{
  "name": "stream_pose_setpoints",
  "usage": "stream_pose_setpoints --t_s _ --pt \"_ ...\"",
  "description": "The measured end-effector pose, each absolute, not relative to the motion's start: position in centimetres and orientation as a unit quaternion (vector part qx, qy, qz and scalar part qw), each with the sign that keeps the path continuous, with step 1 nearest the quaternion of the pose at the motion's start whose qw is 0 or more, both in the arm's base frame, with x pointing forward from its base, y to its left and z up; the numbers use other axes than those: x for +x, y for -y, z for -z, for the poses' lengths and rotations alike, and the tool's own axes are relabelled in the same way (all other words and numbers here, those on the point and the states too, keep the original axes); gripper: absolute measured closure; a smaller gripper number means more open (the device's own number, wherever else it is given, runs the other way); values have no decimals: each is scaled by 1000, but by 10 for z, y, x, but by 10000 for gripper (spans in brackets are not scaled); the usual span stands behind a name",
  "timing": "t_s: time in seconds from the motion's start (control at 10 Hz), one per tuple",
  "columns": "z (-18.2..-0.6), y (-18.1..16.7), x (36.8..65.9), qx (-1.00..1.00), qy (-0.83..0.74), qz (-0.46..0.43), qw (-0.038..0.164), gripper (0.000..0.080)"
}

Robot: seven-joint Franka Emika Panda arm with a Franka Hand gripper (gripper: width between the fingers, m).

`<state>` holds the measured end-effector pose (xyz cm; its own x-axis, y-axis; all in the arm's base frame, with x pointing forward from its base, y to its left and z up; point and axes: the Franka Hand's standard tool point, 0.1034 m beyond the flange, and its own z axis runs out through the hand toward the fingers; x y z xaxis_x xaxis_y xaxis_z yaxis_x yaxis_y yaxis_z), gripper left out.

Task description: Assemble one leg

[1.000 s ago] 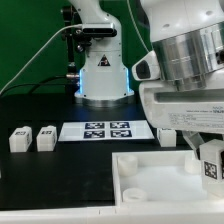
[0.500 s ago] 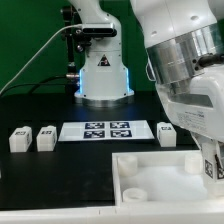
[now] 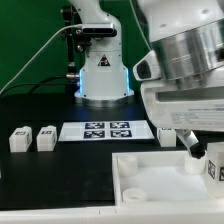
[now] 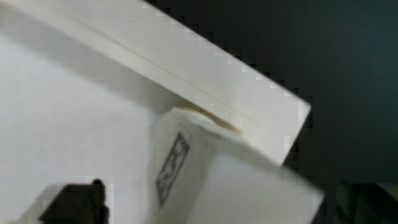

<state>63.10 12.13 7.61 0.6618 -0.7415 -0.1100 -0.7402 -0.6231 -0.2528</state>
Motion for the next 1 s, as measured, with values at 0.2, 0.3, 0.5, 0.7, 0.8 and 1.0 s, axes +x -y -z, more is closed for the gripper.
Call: stream_pose_setpoints --t_s 0.2,0.3,0.5,0.7,0.8,1.0 --pt "-75 -117 631 -927 -348 14 138 151" --pt "-75 -117 631 -943 -304 20 137 150" --pt "-68 -121 632 -979 -159 50 114 150" --pt "-66 -118 634 -992 -46 61 100 150" --pt "-66 -118 635 -992 -32 64 100 150" --pt "-66 -118 634 -992 -51 62 101 155"
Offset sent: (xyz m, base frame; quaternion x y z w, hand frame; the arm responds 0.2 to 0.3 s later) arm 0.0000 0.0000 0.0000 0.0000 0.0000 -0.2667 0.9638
